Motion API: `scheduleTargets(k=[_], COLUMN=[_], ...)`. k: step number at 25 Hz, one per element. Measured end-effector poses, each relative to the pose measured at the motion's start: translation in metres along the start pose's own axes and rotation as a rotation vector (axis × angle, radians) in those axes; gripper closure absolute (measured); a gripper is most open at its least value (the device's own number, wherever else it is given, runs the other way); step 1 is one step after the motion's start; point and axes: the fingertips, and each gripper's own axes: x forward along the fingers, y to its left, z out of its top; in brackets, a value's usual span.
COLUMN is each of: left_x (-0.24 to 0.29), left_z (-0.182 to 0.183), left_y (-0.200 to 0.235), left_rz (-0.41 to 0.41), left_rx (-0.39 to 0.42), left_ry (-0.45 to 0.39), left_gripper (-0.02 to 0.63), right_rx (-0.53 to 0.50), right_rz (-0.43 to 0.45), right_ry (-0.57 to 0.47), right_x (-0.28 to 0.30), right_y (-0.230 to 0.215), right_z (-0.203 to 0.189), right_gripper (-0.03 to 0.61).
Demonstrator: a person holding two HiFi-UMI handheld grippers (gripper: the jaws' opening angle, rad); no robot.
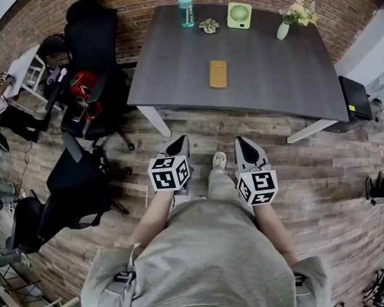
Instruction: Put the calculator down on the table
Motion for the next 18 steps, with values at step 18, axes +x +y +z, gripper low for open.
scheduleTargets(k=[18], left_x=[-0.084], left_z=[-0.049], left_y=[-0.028], left_rz=[-0.056], left_rx=[0.0], left_ry=[-0.02], left_gripper=[0.592], right_rx=[0.004], right_rz=[-0.002], right_ry=[-0.029], right_x=[-0.079], right_y=[0.044], right_z=[-0.013], right_gripper=[0.577])
